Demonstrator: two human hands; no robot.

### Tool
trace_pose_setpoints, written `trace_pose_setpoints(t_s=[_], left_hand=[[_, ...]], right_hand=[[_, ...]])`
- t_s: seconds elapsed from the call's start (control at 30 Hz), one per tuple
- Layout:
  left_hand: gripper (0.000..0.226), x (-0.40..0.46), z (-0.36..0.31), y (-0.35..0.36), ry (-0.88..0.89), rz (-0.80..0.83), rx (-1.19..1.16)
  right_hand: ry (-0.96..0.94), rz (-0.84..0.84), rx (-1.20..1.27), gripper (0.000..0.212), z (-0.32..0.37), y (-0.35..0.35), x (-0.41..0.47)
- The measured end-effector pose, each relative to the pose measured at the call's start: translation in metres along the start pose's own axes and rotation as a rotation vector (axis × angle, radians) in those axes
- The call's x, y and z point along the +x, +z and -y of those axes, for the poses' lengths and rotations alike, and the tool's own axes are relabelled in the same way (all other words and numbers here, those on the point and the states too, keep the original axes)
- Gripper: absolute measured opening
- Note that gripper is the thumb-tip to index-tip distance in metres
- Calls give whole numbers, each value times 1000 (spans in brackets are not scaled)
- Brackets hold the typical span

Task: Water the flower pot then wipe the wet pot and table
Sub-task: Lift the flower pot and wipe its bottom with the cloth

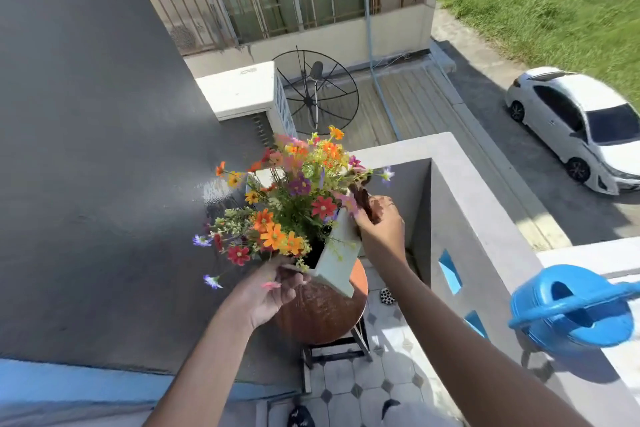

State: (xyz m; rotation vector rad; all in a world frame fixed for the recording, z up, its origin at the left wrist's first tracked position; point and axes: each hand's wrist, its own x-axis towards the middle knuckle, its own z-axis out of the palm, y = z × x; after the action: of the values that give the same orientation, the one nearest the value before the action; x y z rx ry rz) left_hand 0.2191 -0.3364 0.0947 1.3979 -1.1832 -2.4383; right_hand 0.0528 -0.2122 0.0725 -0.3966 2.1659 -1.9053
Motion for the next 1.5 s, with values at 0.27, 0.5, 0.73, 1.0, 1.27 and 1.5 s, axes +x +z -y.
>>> trace_pose_setpoints(t_s=[0.27, 0.5, 0.73, 1.0, 1.27, 1.5], left_hand=[[41, -3, -28, 16, 139, 28, -146], [34, -6, -34, 21, 168, 12, -260], [48, -16, -38, 34, 209, 101, -273], [35, -28, -44, 41, 247, 7, -195], [32, -35, -44, 59, 262, -6, -102], [32, -25, -51, 50, 256, -7, -322]], right_hand=[[-328, 158, -72, 33, 7, 13, -44], [-362, 164, -13, 24, 14, 11, -61], [-271, -72, -45, 22, 51, 14, 6], [157, -80, 189, 13, 29, 6, 41], [-169, 9, 88, 25, 90, 6, 22], [-242, 106, -27, 11, 56, 5, -46]])
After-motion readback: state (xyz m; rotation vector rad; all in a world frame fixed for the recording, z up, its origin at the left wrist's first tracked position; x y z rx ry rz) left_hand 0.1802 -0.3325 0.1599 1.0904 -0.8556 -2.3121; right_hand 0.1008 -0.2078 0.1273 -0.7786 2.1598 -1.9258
